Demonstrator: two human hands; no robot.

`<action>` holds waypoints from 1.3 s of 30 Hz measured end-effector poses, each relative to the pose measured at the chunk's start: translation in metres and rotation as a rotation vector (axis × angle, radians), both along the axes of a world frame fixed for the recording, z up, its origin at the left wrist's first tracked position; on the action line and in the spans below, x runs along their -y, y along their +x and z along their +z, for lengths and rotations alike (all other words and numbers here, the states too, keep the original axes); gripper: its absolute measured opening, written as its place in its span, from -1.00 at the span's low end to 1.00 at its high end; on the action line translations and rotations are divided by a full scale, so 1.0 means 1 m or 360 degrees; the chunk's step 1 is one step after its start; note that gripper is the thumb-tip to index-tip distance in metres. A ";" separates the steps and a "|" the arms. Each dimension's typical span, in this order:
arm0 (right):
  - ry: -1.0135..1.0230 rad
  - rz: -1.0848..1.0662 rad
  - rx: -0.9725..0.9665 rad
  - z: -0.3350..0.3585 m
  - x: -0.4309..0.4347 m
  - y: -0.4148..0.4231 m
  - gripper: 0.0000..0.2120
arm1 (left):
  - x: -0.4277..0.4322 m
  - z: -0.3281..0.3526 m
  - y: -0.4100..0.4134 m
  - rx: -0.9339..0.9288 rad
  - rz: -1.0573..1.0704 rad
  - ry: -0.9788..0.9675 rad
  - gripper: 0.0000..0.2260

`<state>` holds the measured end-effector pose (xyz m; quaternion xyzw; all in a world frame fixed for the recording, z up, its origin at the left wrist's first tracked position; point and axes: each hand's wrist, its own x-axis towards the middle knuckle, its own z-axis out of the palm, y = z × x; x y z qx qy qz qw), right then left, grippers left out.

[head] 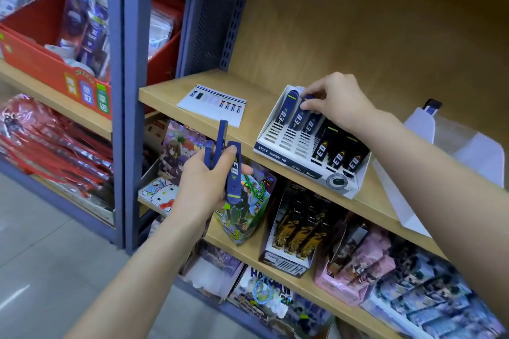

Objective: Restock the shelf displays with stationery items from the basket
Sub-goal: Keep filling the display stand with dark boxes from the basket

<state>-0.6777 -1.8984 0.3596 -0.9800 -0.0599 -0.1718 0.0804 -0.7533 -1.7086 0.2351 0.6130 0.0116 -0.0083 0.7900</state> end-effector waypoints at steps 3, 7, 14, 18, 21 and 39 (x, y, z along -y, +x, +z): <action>0.0109 -0.0042 -0.0065 -0.001 -0.001 0.004 -0.78 | -0.001 -0.002 0.001 -0.0021 0.0032 -0.0001 -0.71; 0.0045 -0.0027 -0.0051 -0.001 -0.002 0.007 -0.82 | -0.002 -0.003 0.001 -0.0074 0.0081 -0.0030 -0.82; -0.0125 0.0047 0.0380 -0.007 -0.020 -0.019 -0.83 | -0.004 -0.004 0.001 -0.0093 0.0069 -0.0057 -0.77; 0.0028 0.0316 0.0157 -0.023 -0.045 -0.053 -0.80 | -0.002 -0.004 0.000 -0.0030 0.0057 -0.0106 -0.78; 0.0192 0.0327 -0.0236 -0.041 -0.060 -0.073 -0.69 | -0.001 -0.003 -0.002 0.0035 0.0071 -0.0171 -0.77; 0.0939 0.0033 0.0380 -0.002 -0.004 -0.071 -0.90 | -0.008 0.000 -0.006 -0.0030 -0.0326 -0.0341 -0.70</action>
